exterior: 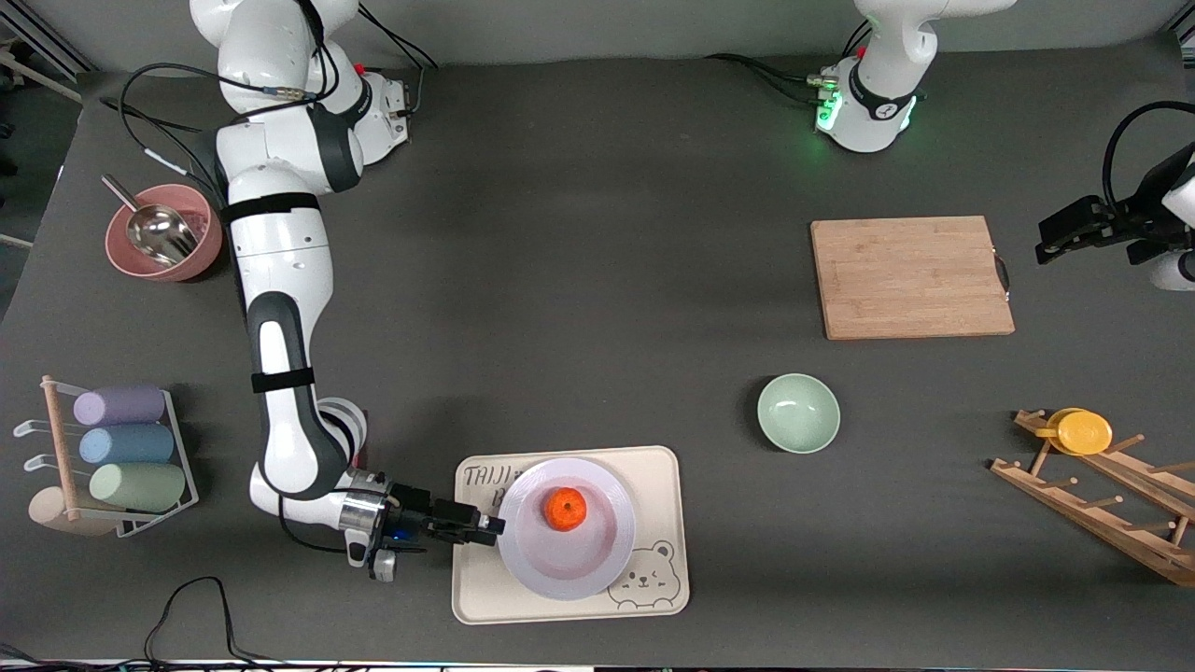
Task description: Place orange and plate with both arms
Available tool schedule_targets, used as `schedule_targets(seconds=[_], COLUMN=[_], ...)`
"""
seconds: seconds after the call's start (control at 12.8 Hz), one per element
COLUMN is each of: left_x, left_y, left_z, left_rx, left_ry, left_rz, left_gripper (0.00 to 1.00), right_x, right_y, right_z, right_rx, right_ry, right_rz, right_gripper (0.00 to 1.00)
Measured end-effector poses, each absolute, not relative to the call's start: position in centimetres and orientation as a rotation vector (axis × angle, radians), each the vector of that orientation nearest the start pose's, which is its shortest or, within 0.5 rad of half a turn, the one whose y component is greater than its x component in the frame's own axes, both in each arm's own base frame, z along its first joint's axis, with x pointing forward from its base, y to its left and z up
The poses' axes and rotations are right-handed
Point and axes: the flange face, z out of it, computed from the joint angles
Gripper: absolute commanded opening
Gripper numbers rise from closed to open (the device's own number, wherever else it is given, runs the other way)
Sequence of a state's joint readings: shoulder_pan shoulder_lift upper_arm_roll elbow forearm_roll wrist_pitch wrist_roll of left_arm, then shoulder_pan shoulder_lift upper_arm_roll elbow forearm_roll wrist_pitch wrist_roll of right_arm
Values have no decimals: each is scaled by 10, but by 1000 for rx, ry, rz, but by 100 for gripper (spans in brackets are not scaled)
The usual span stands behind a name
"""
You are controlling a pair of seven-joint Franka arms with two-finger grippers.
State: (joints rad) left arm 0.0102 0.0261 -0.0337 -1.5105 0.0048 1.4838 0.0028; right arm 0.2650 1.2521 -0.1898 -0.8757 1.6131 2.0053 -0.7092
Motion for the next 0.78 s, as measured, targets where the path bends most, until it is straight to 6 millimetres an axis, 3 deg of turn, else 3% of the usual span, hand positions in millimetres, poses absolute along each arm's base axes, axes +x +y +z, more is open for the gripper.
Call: schedule_targets(seconds=[0.24, 0.47, 0.78], left_x=[554, 554, 554], left_y=[-12, -12, -12], left_z=[631, 631, 631], left_rx=[-3136, -3136, -3136], left_ry=[41, 41, 41], left_rz=[83, 83, 83], left_gripper=[100, 100, 100], right_x=[783, 779, 753], right_y=[185, 163, 137], right_z=[177, 205, 260], right_rx=[-2011, -2125, -2319], right_ry=[-113, -170, -232], right_rz=[-315, -303, -211], right_gripper=[100, 100, 100])
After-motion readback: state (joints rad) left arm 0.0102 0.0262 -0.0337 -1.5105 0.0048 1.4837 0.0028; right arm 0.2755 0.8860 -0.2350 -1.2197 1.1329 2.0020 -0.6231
